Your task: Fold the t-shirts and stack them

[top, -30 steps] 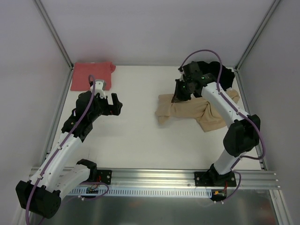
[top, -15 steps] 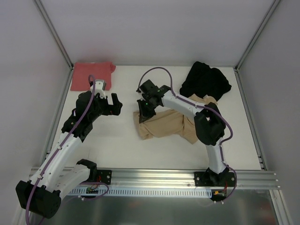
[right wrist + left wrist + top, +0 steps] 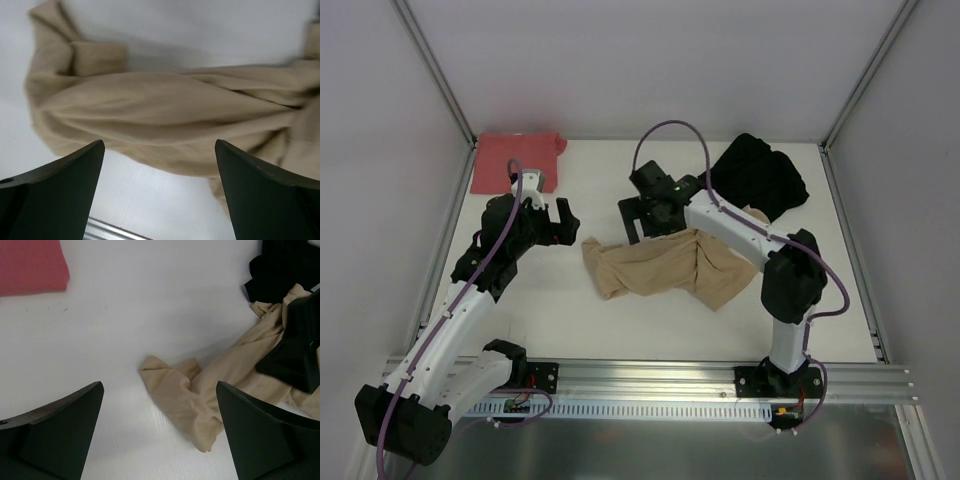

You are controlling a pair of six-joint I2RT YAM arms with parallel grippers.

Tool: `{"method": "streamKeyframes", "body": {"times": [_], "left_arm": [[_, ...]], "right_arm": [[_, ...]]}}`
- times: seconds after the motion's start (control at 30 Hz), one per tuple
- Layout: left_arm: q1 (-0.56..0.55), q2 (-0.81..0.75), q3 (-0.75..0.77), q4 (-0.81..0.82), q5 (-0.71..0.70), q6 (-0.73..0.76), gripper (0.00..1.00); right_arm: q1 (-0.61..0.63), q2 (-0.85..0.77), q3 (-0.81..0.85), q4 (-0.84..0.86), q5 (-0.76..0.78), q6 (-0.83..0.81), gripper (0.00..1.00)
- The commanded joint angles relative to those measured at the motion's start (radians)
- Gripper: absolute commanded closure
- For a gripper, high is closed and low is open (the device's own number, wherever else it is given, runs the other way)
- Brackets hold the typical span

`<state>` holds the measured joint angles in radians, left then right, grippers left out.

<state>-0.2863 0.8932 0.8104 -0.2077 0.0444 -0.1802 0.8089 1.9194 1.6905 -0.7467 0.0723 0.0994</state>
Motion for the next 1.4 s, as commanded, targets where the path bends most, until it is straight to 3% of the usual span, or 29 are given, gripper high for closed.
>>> {"method": "streamKeyframes", "body": {"times": [0.0, 0.27, 0.73, 0.77, 0.8, 0.83, 1.07, 1.23, 1.37], "left_arm": [[0.010, 0.000, 0.036, 0.017, 0.005, -0.008, 0.01], [0.010, 0.003, 0.036, 0.016, 0.009, -0.010, 0.01], [0.010, 0.001, 0.036, 0.016, 0.008, -0.010, 0.01], [0.009, 0.001, 0.036, 0.016, 0.008, -0.010, 0.01], [0.009, 0.001, 0.036, 0.016, 0.008, -0.010, 0.01], [0.010, 0.001, 0.035, 0.016, 0.008, -0.010, 0.01], [0.010, 0.010, 0.039, 0.017, 0.011, -0.008, 0.01], [0.010, 0.010, 0.039, 0.016, 0.012, -0.008, 0.01], [0.013, 0.010, 0.039, 0.014, 0.009, -0.008, 0.01]], "right_arm": [[-0.147, -0.118, -0.060, -0.069, 0.231, -0.001, 0.03], [-0.300, -0.123, -0.170, -0.023, 0.256, 0.033, 0.30], [-0.330, 0.006, -0.184, 0.032, 0.239, 0.008, 0.37], [-0.333, 0.012, -0.186, 0.036, 0.228, 0.006, 0.45], [-0.344, 0.018, -0.186, 0.040, 0.219, 0.006, 0.62], [-0.349, 0.030, -0.183, 0.038, 0.215, 0.013, 0.99], [-0.376, -0.077, -0.236, 0.078, 0.270, 0.020, 1.00], [-0.375, -0.129, -0.271, 0.078, 0.117, 0.031, 1.00], [-0.302, -0.175, -0.356, 0.124, 0.052, 0.071, 1.00]]}}
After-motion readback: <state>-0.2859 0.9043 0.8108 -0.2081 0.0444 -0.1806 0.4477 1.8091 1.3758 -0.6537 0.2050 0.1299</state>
